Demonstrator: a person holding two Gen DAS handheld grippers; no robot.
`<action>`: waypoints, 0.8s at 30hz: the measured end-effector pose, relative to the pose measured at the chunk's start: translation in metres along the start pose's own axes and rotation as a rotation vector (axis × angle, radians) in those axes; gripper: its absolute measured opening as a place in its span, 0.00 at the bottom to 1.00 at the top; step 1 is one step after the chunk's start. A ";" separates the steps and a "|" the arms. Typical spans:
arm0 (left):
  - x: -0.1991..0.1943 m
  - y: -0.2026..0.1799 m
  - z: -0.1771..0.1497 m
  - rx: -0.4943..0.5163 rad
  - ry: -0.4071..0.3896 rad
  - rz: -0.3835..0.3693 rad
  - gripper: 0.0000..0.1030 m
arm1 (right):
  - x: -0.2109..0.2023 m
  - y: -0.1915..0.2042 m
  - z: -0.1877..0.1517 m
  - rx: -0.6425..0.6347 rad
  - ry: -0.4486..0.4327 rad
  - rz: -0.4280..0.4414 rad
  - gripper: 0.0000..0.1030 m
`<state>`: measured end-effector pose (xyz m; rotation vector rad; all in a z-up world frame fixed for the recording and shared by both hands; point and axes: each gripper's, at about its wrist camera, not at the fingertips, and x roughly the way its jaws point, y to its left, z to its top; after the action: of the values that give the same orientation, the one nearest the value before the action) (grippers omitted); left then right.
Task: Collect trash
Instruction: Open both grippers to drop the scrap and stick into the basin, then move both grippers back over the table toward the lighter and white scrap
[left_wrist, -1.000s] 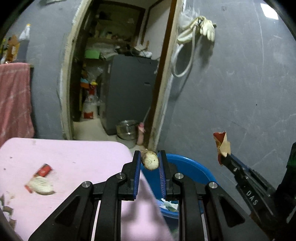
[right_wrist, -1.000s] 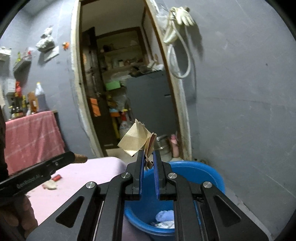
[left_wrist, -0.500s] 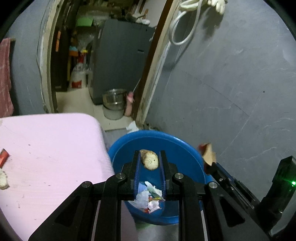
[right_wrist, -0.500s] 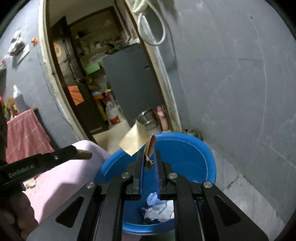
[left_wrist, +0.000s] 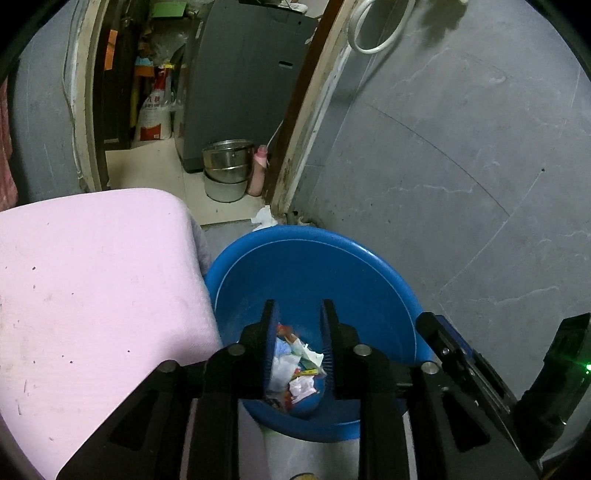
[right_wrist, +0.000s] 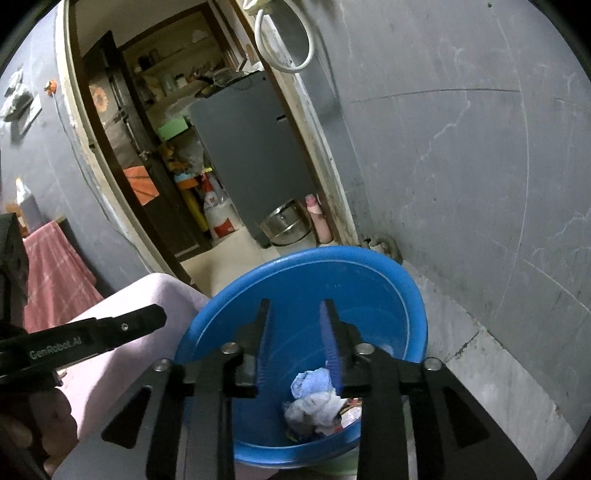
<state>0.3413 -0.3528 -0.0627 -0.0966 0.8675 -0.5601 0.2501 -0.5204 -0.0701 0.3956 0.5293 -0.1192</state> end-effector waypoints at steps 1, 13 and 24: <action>-0.002 0.000 0.000 -0.006 -0.007 -0.003 0.26 | -0.001 0.001 0.000 -0.002 -0.005 -0.003 0.25; -0.054 0.022 0.002 -0.015 -0.106 0.034 0.40 | -0.029 0.019 0.000 -0.025 -0.120 0.027 0.50; -0.138 0.063 -0.010 -0.005 -0.278 0.137 0.71 | -0.070 0.063 0.002 -0.037 -0.227 0.090 0.83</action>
<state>0.2900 -0.2283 0.0073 -0.1160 0.6002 -0.4048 0.2039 -0.4629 -0.0118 0.3636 0.2889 -0.0663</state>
